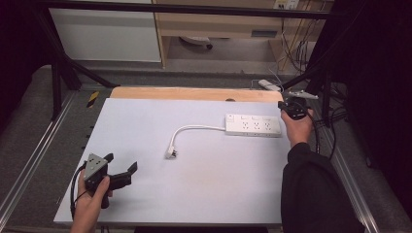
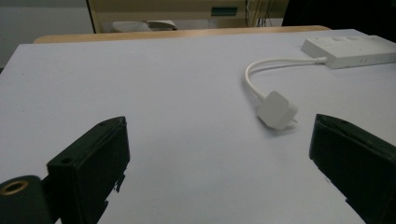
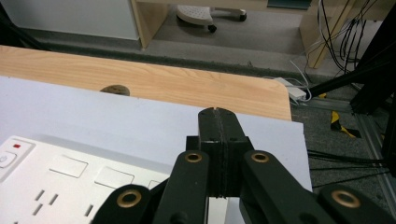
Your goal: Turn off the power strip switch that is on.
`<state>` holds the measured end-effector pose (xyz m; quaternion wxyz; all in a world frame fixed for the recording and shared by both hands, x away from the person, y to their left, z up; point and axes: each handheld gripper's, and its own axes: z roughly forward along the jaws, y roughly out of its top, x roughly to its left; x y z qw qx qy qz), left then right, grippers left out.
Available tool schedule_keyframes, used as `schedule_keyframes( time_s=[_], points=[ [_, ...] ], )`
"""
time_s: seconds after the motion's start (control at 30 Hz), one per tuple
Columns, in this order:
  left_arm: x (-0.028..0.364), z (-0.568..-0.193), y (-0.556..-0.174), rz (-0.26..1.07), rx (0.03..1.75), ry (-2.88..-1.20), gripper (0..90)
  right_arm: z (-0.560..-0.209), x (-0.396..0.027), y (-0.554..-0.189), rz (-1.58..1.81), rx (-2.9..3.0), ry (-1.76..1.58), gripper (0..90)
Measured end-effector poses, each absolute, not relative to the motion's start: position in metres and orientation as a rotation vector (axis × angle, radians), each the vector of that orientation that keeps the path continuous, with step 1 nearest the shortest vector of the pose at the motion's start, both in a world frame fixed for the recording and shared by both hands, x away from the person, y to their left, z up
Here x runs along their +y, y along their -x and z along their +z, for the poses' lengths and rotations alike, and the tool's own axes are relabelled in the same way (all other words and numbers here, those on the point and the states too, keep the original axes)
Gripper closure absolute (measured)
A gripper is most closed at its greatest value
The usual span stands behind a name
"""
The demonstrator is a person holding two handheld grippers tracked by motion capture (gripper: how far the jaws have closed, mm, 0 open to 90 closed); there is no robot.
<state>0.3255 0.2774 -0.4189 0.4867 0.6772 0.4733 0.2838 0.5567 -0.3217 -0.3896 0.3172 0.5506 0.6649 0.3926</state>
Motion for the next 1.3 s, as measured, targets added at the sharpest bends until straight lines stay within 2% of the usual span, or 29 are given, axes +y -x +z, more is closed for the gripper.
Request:
schedule_keyframes(
  time_s=[0.77,1.3],
  points=[
    [0.277,-0.417,-0.324,0.694,1.128,-1.647,4.9,-0.416,-0.317,-0.552,1.031,1.788,-1.496,90.0],
    [0.274,-0.418,-0.324,0.696,1.127,-1.661,4.8,-0.422,-0.309,-0.553,1.040,1.808,-1.502,90.0]
  ],
)
